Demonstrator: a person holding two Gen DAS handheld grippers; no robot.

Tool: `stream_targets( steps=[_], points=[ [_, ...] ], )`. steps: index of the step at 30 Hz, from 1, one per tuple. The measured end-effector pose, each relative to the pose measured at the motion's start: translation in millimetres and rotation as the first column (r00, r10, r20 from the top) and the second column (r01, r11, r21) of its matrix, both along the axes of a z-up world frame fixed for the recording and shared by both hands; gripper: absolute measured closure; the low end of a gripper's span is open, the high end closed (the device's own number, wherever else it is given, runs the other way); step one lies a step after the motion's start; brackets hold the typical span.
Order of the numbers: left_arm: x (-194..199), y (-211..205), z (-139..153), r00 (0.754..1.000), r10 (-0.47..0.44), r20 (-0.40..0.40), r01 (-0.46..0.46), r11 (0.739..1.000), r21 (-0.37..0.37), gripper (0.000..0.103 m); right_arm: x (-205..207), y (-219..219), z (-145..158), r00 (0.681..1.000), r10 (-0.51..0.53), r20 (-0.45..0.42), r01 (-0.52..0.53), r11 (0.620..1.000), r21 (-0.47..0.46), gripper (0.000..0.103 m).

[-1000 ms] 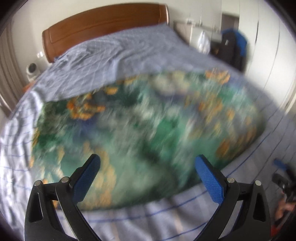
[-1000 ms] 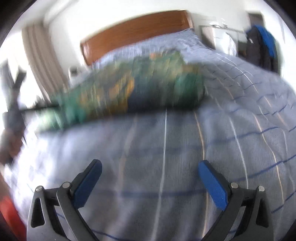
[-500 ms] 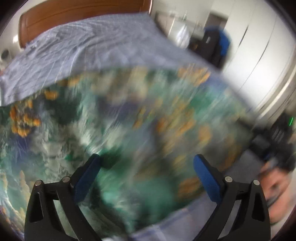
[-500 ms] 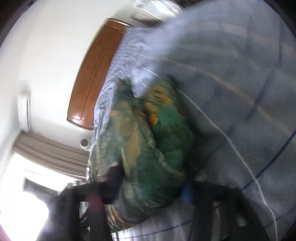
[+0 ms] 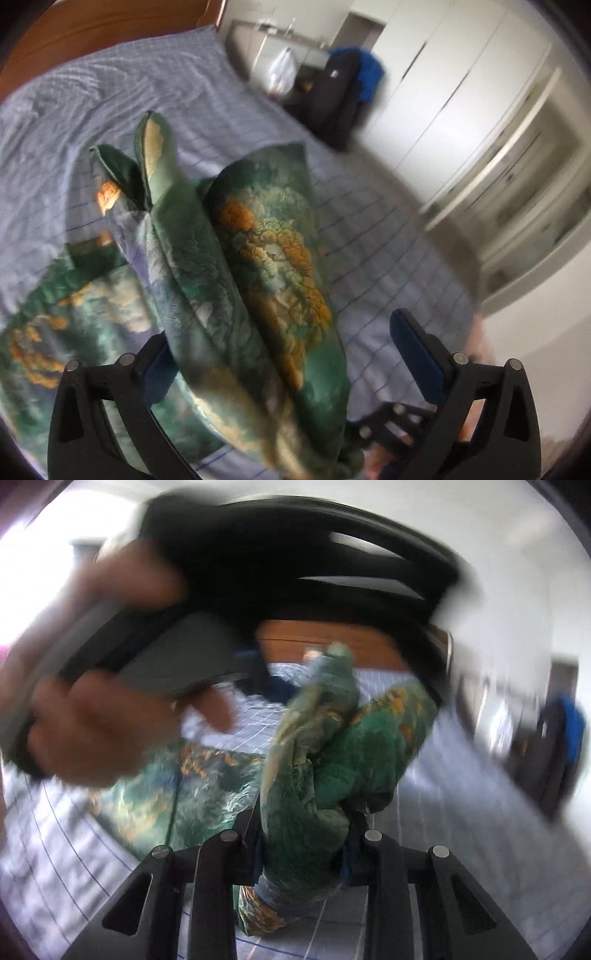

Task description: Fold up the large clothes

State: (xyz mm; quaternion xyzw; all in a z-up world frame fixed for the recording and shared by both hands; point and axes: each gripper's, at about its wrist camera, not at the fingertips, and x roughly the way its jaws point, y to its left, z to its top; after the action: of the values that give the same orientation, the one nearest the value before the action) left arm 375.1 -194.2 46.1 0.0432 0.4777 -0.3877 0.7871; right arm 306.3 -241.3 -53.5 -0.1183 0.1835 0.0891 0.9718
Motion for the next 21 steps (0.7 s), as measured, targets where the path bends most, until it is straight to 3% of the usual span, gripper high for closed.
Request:
stream_targets(
  steps=[4,5,6,7,8,10,12,14,15,18,21],
  points=[
    [-14.9,-2.7,-7.7,0.997,0.020,0.068,-0.031,0.985,0.172,0.001,-11.2,34.7,-10.1,0.998,0.051,0.037,-0.044,0.983,-0.178,0.074],
    [-16.7,-1.6,-10.7,0.996,0.030,0.079,-0.045,0.978,0.204,0.010,-13.0,44.5,-13.7,0.996,0.070,0.047,-0.058,0.972,-0.227,0.075],
    [-21.9,0.4,-12.5,0.994,0.048,0.098,-0.070,0.968,0.241,0.025,-15.3,53.9,-17.5,0.994,0.092,0.055,-0.074,0.960,-0.269,0.075],
    [-22.9,8.1,-15.1,0.986,0.096,0.137,-0.133,0.948,0.288,0.066,-20.9,57.2,-20.7,0.993,0.106,0.058,-0.084,0.953,-0.292,0.075],
    [-17.5,13.2,-15.8,0.984,0.122,0.133,-0.155,0.948,0.278,0.071,-26.6,65.5,-23.8,0.991,0.121,0.062,-0.095,0.944,-0.315,0.075],
    [-13.1,45.5,-13.3,0.977,0.197,0.078,-0.208,0.959,0.191,0.076,-33.5,71.2,-26.6,0.990,0.132,0.059,-0.108,0.946,-0.306,0.072],
    [-11.3,76.6,-10.3,0.968,0.244,0.064,-0.252,0.956,0.150,0.077,-40.4,67.0,-22.7,0.988,0.148,0.038,-0.134,0.961,-0.242,0.054],
    [-6.2,117.9,-9.9,0.957,0.289,0.025,-0.290,0.952,0.099,0.076,-58.6,54.6,-10.5,0.977,0.215,0.009,-0.213,0.972,-0.097,0.025],
    [-1.9,141.8,-12.9,0.948,0.318,-0.003,-0.317,0.946,0.072,0.076,-66.6,46.6,-5.5,0.975,0.223,0.018,-0.222,0.974,-0.035,0.021],
    [12.9,212.6,-28.3,0.904,0.419,-0.086,-0.420,0.908,0.007,0.076,-75.3,17.8,-1.0,0.982,0.186,0.025,-0.187,0.980,0.069,0.018],
    [18.6,284.7,-56.0,0.823,0.545,-0.161,-0.555,0.831,-0.024,0.076,-67.8,1.7,-15.9,0.991,0.134,-0.028,-0.132,0.989,0.073,0.018]
  ],
)
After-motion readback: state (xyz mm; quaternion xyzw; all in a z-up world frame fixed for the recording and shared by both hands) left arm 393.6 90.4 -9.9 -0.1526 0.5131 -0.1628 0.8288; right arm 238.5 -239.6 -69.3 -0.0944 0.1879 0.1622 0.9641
